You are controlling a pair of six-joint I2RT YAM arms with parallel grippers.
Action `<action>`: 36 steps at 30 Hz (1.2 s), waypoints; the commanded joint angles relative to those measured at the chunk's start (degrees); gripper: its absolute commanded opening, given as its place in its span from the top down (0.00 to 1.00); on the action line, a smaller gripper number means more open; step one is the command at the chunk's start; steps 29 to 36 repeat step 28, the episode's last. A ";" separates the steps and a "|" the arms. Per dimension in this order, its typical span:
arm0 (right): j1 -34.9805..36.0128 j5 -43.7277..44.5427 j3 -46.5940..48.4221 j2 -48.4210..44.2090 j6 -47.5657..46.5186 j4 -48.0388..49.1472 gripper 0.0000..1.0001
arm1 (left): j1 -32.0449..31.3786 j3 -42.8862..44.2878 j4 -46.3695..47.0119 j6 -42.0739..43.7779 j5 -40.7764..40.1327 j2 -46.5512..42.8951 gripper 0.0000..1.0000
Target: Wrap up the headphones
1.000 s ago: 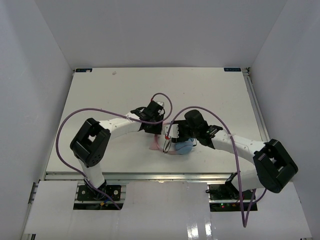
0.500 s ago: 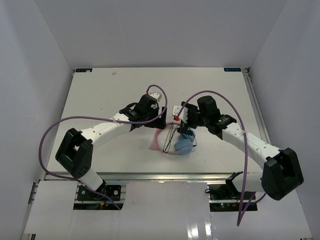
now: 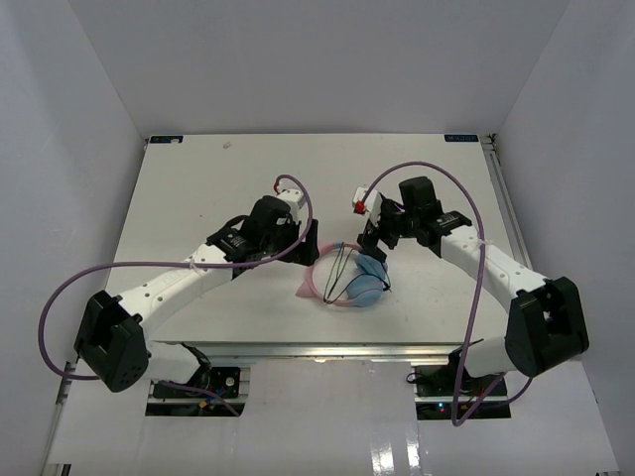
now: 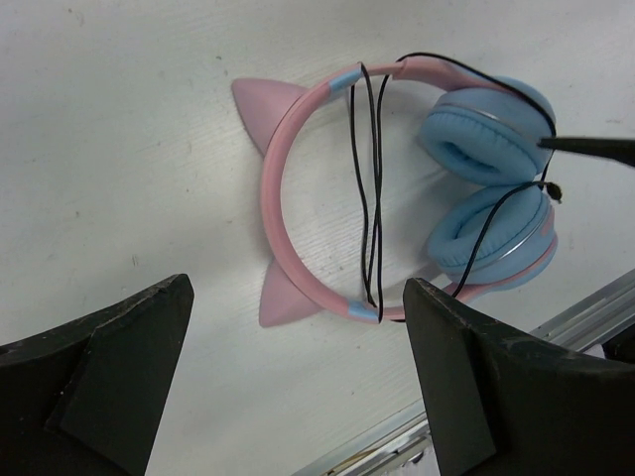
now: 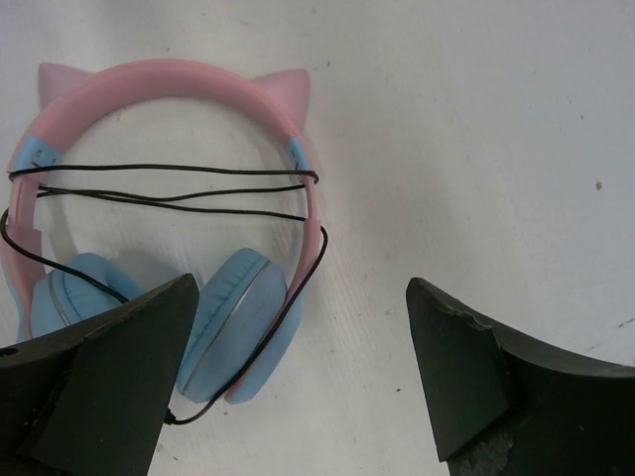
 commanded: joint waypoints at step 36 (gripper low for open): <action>-19.63 15.87 -15.52 -35.07 32.44 5.02 0.10 | 0.44 -28.57 15.40 -5.37 8.54 -46.06 0.02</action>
